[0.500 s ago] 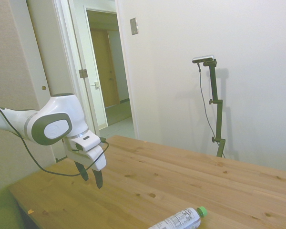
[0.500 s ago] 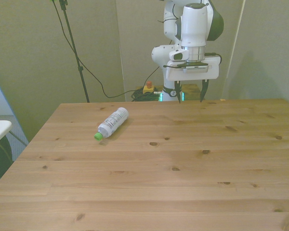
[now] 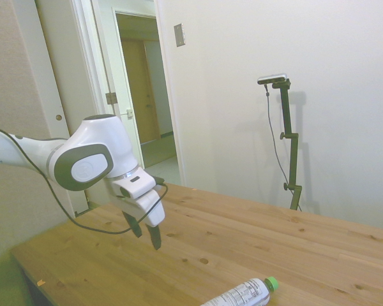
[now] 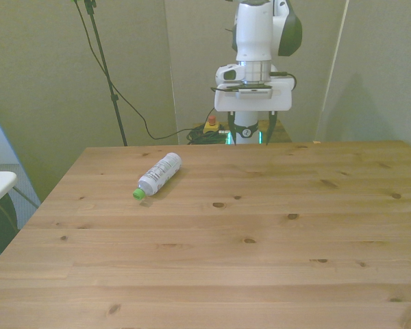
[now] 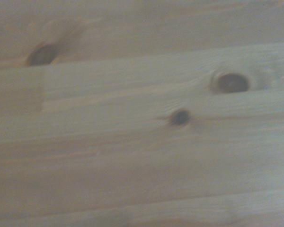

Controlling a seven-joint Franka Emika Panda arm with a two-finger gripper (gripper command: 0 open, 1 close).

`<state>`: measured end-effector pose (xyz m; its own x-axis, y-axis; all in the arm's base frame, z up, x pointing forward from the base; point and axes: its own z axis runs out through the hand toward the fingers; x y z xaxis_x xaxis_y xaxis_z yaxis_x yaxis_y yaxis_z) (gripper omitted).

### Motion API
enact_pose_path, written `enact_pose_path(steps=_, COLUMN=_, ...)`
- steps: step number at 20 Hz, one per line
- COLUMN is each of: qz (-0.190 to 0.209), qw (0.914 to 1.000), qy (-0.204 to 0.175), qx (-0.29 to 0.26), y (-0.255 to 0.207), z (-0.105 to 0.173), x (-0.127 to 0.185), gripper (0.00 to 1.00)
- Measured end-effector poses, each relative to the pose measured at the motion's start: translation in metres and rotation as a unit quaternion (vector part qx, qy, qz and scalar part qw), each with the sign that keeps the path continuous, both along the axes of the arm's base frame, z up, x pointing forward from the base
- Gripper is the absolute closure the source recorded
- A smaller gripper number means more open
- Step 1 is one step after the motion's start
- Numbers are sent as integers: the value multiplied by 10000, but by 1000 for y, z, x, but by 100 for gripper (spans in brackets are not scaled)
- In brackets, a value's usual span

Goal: Stand the water bottle

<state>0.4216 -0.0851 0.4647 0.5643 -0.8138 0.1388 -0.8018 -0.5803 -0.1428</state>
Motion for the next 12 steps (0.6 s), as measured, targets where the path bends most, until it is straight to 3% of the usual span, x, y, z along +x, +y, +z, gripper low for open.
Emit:
enact_pose_path(steps=4, qz=-264, qw=9995, qy=-119, qx=-117, y=-76, z=26, x=18, gripper=0)
enact_pose_path(steps=6, qz=-413, qw=9990, qy=-106, qx=-157, y=-114, z=26, x=33, gripper=0)
enact_pose_path(steps=12, qz=-762, qw=9964, qy=179, qx=-312, y=-188, z=-36, x=87, gripper=0)
